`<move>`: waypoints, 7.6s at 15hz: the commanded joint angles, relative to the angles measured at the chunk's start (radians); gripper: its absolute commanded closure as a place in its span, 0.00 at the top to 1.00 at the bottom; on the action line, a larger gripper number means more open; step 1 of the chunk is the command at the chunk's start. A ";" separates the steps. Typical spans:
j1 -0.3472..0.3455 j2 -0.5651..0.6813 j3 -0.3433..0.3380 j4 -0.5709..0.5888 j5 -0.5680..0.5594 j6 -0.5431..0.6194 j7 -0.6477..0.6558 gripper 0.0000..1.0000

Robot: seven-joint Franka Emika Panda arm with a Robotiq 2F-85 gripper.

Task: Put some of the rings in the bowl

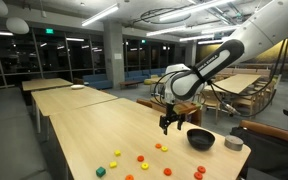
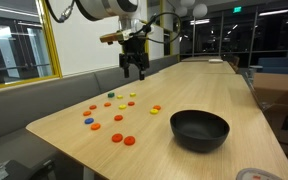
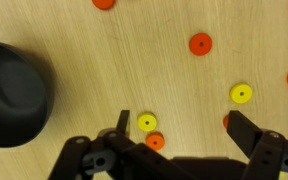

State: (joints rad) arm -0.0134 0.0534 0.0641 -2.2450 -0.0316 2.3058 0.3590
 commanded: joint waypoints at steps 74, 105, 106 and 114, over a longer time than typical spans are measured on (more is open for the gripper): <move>0.066 0.493 -0.174 0.272 0.140 0.188 0.047 0.34; -0.046 0.082 -0.305 -0.061 -0.219 0.033 0.603 0.23; -0.061 0.094 -0.307 -0.053 -0.210 0.035 0.597 0.23; -0.125 0.220 -0.295 0.055 -0.102 0.075 0.488 0.81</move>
State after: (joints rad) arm -0.1303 0.2184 -0.2450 -2.2603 -0.1849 2.3723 0.9068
